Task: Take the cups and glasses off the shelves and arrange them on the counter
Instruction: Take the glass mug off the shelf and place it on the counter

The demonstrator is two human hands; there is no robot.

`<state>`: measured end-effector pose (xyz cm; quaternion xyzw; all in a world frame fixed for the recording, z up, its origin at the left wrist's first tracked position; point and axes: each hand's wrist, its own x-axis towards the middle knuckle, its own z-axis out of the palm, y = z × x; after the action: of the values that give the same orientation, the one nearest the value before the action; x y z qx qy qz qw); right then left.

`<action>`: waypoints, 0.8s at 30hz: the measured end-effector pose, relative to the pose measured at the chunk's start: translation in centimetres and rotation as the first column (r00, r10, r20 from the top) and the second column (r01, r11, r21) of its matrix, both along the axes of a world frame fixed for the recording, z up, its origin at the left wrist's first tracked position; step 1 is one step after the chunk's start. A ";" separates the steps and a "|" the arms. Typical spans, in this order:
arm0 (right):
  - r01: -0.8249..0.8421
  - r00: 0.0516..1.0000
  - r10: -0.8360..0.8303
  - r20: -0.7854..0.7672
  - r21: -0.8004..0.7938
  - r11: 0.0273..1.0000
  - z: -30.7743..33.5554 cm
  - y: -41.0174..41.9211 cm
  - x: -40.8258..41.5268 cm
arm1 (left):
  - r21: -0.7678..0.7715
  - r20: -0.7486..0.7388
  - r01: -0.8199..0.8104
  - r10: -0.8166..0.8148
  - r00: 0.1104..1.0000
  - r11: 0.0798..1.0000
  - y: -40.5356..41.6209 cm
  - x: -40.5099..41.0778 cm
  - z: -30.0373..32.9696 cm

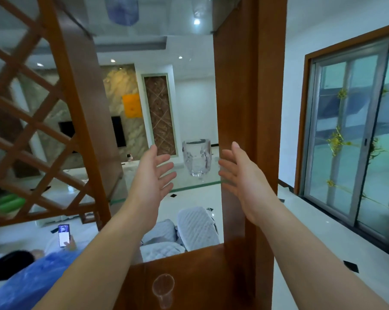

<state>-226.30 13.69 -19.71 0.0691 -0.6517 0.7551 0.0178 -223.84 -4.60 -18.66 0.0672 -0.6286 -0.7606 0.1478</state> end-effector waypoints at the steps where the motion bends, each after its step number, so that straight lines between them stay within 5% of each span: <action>1: -0.006 1.000 0.006 -0.006 0.008 1.000 0.2 0.1 -0.6 | -0.001 0.000 0.000 0.000 1.000 1.000 0.1 -0.5 0.2; 16: -0.112 0.993 0.116 -0.022 0.137 0.984 1.2 -0.9 -7.8 | -0.126 0.034 0.072 -0.068 0.997 0.989 0.1 -6.3 0.4; 24: -0.113 0.986 0.139 -0.094 0.236 0.965 0.5 -1.1 -9.6 | -0.378 -0.008 0.027 -0.033 0.999 0.925 0.0 -8.6 -0.2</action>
<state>-235.88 12.59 -19.26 0.1537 -0.7270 0.6692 -0.0026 -232.46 -4.61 -18.91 0.0227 -0.7631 -0.6280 0.1506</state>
